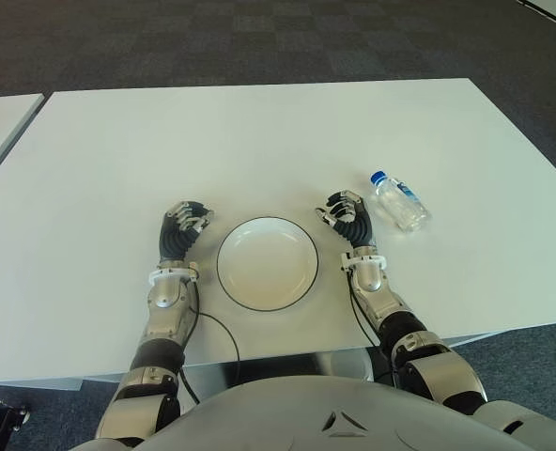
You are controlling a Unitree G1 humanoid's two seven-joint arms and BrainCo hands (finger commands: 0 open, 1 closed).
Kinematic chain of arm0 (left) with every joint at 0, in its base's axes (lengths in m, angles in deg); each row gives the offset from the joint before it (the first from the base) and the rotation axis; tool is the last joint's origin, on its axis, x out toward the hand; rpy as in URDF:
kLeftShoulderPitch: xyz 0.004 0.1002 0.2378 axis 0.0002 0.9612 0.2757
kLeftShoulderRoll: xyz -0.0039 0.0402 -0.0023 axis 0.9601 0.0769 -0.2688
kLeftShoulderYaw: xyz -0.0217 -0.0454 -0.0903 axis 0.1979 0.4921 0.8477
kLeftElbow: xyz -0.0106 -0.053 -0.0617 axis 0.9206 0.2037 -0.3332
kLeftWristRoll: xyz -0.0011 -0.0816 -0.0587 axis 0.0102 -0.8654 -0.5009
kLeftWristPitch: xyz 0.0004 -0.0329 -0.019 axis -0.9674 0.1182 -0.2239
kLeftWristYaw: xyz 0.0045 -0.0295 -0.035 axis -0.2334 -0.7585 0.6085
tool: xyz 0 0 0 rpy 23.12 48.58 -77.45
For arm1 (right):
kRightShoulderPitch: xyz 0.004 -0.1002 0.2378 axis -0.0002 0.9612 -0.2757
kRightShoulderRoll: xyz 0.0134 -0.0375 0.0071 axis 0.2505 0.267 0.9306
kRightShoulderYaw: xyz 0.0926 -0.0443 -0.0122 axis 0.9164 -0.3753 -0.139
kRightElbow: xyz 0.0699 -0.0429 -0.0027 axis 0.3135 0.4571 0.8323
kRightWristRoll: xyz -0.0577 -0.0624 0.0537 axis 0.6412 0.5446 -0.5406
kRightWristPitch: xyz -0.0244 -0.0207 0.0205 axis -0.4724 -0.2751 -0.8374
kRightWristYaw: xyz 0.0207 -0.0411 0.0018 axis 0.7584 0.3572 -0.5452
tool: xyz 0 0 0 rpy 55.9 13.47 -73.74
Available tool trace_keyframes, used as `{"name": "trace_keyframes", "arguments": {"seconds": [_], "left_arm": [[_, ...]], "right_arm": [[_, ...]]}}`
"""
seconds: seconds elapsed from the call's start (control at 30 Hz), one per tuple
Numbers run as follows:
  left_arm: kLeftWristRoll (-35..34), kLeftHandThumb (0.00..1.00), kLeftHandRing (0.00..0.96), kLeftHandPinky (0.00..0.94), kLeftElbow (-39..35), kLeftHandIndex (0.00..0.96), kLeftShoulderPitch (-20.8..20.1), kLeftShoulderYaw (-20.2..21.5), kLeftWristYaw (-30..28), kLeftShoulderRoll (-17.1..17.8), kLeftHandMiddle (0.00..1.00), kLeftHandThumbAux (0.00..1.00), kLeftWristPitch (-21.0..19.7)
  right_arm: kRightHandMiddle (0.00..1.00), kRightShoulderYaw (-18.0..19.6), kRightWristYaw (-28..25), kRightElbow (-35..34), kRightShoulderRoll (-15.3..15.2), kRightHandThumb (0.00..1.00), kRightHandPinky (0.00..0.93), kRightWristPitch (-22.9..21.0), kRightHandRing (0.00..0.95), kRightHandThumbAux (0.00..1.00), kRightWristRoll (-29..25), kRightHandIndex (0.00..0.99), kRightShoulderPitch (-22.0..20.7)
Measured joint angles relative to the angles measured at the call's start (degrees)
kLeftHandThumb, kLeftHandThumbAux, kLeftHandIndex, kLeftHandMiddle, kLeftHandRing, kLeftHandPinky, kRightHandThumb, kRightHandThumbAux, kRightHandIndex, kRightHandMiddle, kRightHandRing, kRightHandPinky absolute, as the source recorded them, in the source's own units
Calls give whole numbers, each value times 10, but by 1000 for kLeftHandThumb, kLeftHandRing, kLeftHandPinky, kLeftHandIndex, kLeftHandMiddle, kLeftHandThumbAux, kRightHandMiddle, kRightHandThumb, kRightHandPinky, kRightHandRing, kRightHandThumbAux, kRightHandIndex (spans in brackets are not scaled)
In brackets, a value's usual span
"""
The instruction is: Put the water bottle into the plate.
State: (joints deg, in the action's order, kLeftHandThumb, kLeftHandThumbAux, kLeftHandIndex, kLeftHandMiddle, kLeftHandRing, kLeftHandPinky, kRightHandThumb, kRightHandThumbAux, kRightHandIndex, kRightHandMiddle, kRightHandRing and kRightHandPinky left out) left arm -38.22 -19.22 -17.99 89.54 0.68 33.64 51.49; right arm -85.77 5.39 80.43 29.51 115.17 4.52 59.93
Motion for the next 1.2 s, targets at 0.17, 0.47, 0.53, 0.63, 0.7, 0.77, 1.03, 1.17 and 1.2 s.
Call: {"name": "trace_keyframes", "arguments": {"seconds": [0.17,0.47,0.53,0.63,0.7,0.77,1.03,1.17,1.2], "left_arm": [[1,703,444,445,-3,429,2,0,2,-1,466,715,0],[1,703,437,435,-4,429,3,0,4,-2,459,715,0],[1,704,437,437,-4,429,3,0,4,-2,460,715,0],[1,703,438,442,-4,429,3,0,4,-2,461,715,0],[1,703,437,441,-4,429,3,0,4,-2,461,715,0],[1,704,437,441,-4,429,3,0,4,-2,460,715,0],[1,704,440,440,-5,430,3,0,4,-3,461,714,0],[1,703,432,423,-5,429,3,1,4,-2,456,715,0],[1,703,430,421,-4,429,2,1,4,-2,454,715,0]], "right_arm": [[497,6,-50,-12,-3,703,528,-1,519,731,-20,423,7],[479,31,-139,-43,-1,705,499,-30,496,732,-77,420,22],[476,34,-149,-51,0,705,496,-41,492,732,-84,420,24],[472,38,-156,-64,0,705,498,-56,489,732,-88,421,30],[471,40,-158,-73,0,705,501,-63,489,733,-90,421,34],[470,41,-159,-81,0,705,502,-69,489,733,-90,422,38],[474,48,-159,-174,-8,704,497,-109,492,732,-85,422,88],[489,54,-149,-246,-18,706,498,-130,498,729,-73,423,132],[492,57,-145,-270,-20,706,499,-138,498,729,-69,423,146]]}}
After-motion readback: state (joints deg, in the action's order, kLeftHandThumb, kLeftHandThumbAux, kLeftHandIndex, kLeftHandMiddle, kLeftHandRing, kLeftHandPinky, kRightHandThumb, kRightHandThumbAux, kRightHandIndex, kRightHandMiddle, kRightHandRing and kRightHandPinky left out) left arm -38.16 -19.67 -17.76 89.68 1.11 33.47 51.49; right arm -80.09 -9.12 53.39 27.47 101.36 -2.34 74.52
